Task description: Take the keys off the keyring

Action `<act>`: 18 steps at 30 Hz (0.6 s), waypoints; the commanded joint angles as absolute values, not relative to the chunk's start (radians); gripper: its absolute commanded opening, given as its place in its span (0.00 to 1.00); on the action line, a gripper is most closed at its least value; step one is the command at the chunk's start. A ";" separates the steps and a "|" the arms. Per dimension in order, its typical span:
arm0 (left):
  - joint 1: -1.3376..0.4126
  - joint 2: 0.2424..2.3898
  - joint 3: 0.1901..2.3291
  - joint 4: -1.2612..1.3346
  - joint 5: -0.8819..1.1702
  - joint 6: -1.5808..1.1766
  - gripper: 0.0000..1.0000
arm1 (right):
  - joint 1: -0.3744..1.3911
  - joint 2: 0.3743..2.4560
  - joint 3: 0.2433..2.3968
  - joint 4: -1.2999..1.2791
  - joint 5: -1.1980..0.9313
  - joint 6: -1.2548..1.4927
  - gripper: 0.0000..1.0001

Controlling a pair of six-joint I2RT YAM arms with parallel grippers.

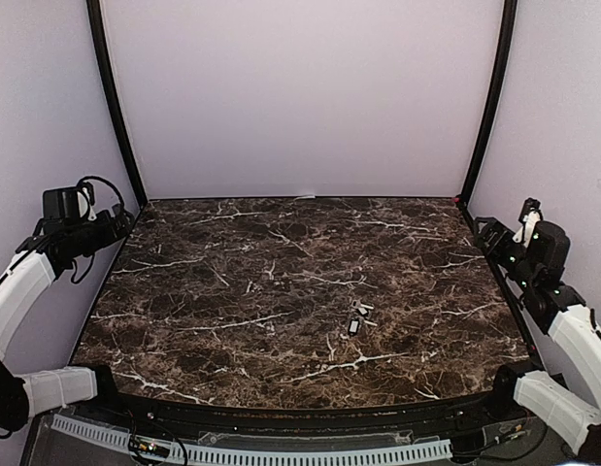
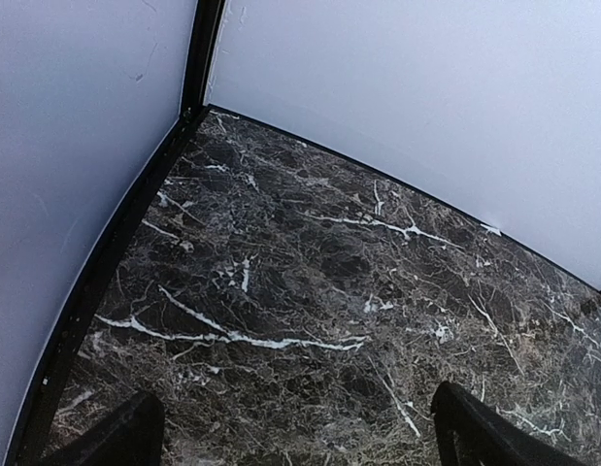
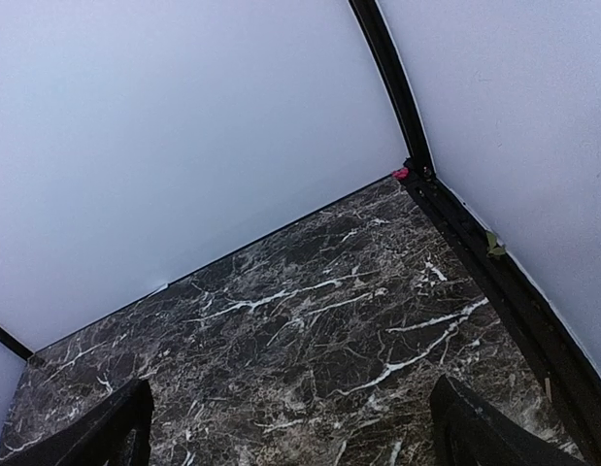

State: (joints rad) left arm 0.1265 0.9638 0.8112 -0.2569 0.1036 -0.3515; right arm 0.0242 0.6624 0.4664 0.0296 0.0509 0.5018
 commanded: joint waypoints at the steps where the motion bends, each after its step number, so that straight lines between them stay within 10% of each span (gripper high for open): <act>1: 0.132 0.950 0.814 -0.278 0.115 -0.335 0.99 | 0.019 0.629 0.444 0.014 0.057 0.555 0.99; 18: 0.070 0.933 0.763 -0.190 0.343 -0.284 0.93 | 0.048 0.787 0.435 0.065 -0.277 0.532 0.96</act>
State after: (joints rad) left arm 0.1226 0.9215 0.7792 -0.2550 0.1890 -0.2939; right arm 0.0261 0.7353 0.4271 0.0219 -0.1829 0.5320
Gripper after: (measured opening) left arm 0.941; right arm 0.976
